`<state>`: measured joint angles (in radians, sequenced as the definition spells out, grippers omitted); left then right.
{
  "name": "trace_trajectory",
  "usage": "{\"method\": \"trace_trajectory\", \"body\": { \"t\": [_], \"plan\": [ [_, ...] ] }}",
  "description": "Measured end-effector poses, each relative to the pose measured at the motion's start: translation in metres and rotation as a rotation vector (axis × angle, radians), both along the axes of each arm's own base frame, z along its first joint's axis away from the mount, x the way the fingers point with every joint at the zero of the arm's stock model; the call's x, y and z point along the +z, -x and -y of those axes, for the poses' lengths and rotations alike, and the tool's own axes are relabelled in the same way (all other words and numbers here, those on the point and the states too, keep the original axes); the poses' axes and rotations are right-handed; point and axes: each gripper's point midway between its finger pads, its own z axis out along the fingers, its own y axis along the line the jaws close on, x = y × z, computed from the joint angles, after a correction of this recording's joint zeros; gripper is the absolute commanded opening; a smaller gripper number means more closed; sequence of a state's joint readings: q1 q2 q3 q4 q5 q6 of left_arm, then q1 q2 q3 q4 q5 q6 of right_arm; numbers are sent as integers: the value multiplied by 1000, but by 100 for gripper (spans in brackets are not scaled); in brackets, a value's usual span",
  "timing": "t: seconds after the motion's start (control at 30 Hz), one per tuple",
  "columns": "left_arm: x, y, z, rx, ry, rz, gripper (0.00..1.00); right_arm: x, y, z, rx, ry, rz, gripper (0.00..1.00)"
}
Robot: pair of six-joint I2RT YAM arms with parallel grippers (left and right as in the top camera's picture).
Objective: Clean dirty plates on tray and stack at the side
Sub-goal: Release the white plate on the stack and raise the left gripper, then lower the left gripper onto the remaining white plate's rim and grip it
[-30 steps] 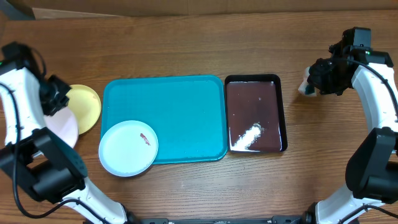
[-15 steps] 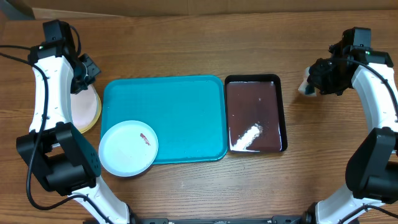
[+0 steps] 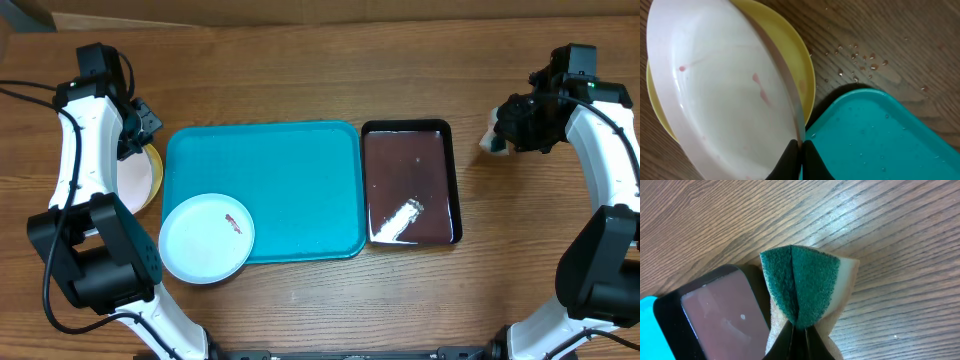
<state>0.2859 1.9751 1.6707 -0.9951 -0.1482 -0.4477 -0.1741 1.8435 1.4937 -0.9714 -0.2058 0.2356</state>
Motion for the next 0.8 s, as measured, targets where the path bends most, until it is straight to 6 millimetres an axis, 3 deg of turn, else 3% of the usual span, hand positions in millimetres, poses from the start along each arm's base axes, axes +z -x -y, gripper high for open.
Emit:
{"method": "trace_trajectory", "body": {
  "t": [0.03, 0.1, 0.13, 0.47, 0.57, 0.67, 0.7, 0.8],
  "plan": [
    [-2, 2, 0, 1, -2, -7, 23, 0, 0, 0, 0, 0, 0, 4],
    [-5, 5, 0, 3, -6, -19, 67, 0, 0, 0, 0, 0, 0, 4],
    [-6, 6, -1, 7, -8, -23, 73, 0, 0, 0, 0, 1, 0, 4],
    [-10, 17, 5, -7, 21, -72, 85, 0, 0, 0, 1, 1, 0, 4],
    [-15, 36, 21, -22, 101, -148, 82, 0, 1, 0, 0, 0, -2, 4],
    [-17, 65, 39, -27, 188, -260, 79, 0, 1, 0, 0, -1, -6, 4],
    [-17, 75, 43, -26, 210, -301, 73, -1, 2, 0, 0, -1, -9, 4],
    [-13, 102, 53, -33, 256, -409, 72, -1, 2, 0, 1, -1, -9, 4]
  ]
}}
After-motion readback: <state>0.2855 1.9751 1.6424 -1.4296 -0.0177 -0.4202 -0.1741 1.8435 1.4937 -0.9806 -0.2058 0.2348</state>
